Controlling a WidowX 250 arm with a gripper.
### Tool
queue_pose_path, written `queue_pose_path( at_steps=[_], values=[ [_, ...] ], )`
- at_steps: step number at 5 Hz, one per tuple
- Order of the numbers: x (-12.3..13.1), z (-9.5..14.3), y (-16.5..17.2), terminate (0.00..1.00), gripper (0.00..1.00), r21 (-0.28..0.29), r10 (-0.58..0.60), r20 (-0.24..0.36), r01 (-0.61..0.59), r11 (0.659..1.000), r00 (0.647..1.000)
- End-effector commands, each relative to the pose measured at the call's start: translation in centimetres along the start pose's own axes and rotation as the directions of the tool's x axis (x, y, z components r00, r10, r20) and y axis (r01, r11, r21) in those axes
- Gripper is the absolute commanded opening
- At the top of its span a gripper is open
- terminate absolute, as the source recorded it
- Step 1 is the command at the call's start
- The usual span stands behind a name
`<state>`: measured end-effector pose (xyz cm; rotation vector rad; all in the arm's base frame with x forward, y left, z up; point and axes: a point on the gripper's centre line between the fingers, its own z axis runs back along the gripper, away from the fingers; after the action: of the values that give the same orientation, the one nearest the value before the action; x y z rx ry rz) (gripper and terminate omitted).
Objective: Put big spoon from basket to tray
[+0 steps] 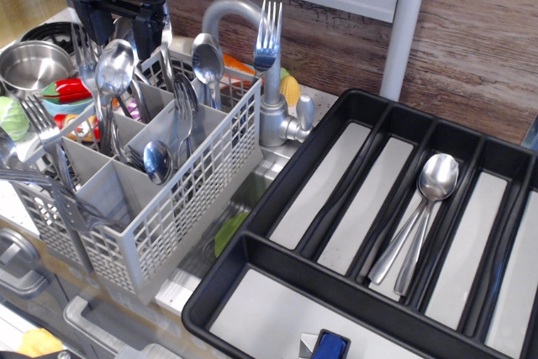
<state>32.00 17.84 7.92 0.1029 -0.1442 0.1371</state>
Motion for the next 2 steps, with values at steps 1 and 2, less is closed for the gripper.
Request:
queue_pose_path(
  at_steps=[1,2],
  values=[
    [0.0,0.0,0.0,0.00,1.00,0.000,0.000,0.000,0.000,1.000,1.000],
    [1.2,0.3,-0.3,0.00,1.00,0.057,0.203,-0.048,-0.200,0.978,0.978]
  ],
)
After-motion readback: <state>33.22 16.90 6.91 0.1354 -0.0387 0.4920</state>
